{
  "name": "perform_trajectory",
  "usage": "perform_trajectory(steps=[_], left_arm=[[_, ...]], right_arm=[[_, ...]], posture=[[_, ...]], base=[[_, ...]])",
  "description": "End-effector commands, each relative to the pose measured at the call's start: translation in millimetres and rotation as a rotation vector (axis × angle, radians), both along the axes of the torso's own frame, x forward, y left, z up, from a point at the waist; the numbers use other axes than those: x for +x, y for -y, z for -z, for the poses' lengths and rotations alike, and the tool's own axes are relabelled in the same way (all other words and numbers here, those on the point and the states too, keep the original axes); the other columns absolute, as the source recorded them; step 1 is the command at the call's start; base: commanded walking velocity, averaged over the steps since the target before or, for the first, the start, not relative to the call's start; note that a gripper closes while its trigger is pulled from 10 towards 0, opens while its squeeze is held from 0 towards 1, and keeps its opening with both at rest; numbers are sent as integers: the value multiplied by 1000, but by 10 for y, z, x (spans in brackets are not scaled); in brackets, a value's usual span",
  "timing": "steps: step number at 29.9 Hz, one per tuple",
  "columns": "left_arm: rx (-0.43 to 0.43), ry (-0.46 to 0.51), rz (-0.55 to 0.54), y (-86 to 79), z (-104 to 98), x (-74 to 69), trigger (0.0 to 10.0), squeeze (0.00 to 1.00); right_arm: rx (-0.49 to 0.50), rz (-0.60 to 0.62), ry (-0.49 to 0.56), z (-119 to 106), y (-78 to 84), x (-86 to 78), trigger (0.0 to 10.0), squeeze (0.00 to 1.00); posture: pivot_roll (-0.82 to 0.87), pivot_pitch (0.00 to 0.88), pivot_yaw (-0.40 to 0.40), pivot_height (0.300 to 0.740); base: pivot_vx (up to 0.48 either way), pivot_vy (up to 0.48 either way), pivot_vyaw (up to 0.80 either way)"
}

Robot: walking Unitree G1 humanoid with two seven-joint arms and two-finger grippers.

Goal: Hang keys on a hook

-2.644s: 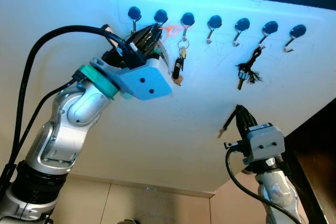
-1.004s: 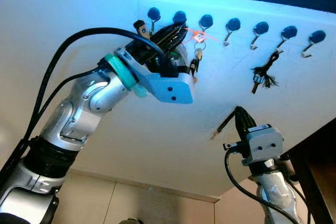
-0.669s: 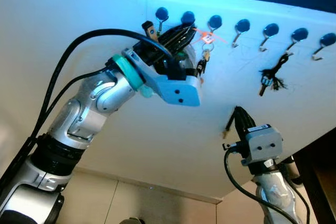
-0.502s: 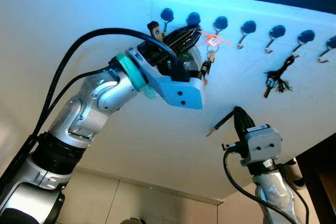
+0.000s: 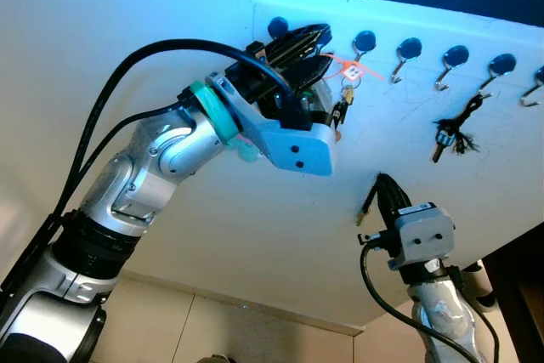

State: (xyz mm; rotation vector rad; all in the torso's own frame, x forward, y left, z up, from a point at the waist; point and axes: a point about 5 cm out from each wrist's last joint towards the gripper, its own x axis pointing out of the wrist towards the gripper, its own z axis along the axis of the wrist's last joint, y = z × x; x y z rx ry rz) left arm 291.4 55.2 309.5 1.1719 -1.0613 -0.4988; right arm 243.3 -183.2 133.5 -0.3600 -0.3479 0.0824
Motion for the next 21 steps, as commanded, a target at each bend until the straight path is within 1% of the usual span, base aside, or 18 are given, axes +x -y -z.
perform_trajectory(steps=[1,2,3,4,6,7,8,9,10,17,18,21], left_arm=[[154,-86,47,134,293,-46,10000,0],[154,-86,47,134,293,-46,10000,0],[111,-82,10,48,254,-29,10000,0],[111,-82,10,48,254,-29,10000,0],[1,-93,-68,-149,197,14,10000,0],[-29,-99,-91,-213,188,25,10000,0],[-29,-99,-91,-213,188,25,10000,0],[-36,-119,-101,-254,209,32,10000,416],[-39,-142,-100,-273,230,33,10000,1000],[-26,-155,-103,-283,255,27,10000,1000],[-24,-163,-103,-283,256,28,10000,0],[-30,-158,-108,-287,245,25,10000,0]], right_arm=[[3,6,-11,20,3,-24,10000,0],[3,6,-11,20,3,-24,10000,0],[4,7,-11,21,4,-25,10000,0],[4,7,-11,21,4,-25,10000,0],[7,7,-12,24,8,-22,10000,0],[8,7,-13,25,10,-21,10000,0],[8,7,-13,25,10,-21,10000,0],[8,6,-13,26,12,-18,10000,0],[7,6,-14,26,14,-14,10000,0],[5,5,-15,30,20,-11,10000,0],[5,6,-15,32,21,-12,10000,0],[5,7,-16,34,21,-13,10000,0]], posture=[[33,0,61,740],[33,0,61,740],[35,0,64,740],[35,0,64,740],[39,0,62,740],[39,0,62,740],[39,0,62,740],[39,0,60,740],[38,0,58,740],[38,0,58,740],[38,0,58,740],[37,0,58,740]], base=[[0,0,0],[0,0,0],[0,0,0],[0,0,0],[0,0,0],[0,0,0],[0,0,0],[0,0,0],[0,0,0],[0,0,0],[0,0,0],[0,0,0]])
